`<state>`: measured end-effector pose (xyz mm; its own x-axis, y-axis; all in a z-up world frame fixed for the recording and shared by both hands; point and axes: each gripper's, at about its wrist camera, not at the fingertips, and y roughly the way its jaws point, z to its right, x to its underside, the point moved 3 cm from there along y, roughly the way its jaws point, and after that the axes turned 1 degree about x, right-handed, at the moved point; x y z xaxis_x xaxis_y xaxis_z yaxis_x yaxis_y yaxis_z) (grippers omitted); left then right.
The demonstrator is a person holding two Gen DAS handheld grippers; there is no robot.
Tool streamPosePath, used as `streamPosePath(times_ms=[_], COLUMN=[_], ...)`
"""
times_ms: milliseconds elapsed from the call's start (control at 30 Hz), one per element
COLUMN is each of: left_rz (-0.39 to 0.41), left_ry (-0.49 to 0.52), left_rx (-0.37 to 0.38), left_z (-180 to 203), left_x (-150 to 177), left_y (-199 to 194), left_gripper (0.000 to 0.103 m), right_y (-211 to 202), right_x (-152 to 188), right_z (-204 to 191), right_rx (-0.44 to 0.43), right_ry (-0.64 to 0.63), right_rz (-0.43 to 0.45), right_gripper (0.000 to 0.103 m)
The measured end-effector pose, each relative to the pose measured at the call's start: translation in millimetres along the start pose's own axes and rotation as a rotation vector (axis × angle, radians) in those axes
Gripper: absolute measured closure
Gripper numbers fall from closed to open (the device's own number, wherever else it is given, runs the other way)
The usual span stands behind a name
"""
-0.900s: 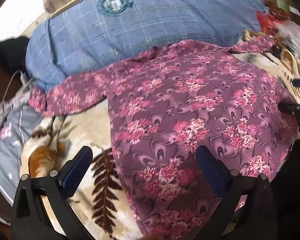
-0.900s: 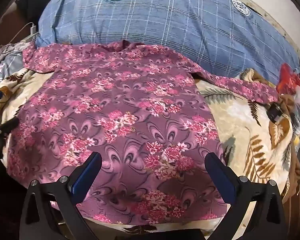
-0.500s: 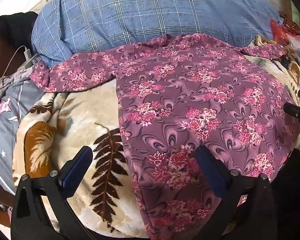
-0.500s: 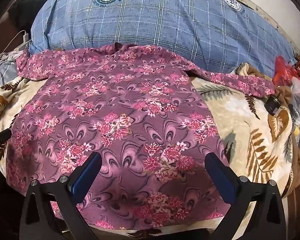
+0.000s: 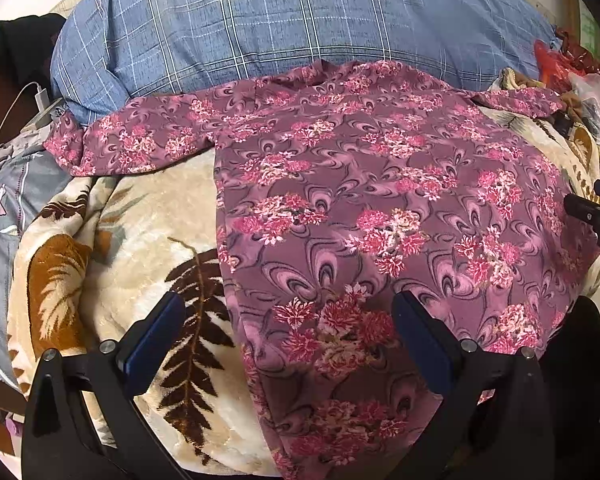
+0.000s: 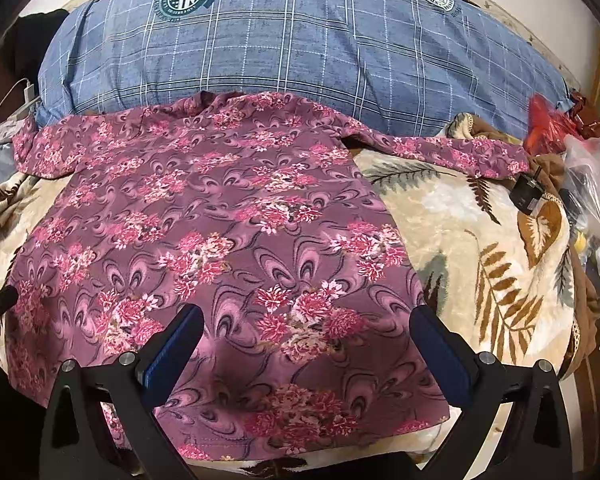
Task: Fold small clothes
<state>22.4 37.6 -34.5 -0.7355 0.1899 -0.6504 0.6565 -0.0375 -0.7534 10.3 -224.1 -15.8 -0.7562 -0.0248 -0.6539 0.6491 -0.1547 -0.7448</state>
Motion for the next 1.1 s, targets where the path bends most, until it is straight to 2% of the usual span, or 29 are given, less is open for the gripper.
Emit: streamPosePath(times_ms=[267,1100], left_rz=[-0.009,-0.025], left_ry=[-0.004,-0.025], left_rx=[0.01,0.036], left_z=[1,7], left_x=[2,6], left_y=[2,-3], left_gripper=[0.0,0.0], right_y=[2,-6], right_x=[1,-1], right_z=[0,9], right_rx=[-0.032,-0.044], right_ry=[0.003,-0.008], right_rz=[-0.01,0.021], right_gripper=[0.0,0.0])
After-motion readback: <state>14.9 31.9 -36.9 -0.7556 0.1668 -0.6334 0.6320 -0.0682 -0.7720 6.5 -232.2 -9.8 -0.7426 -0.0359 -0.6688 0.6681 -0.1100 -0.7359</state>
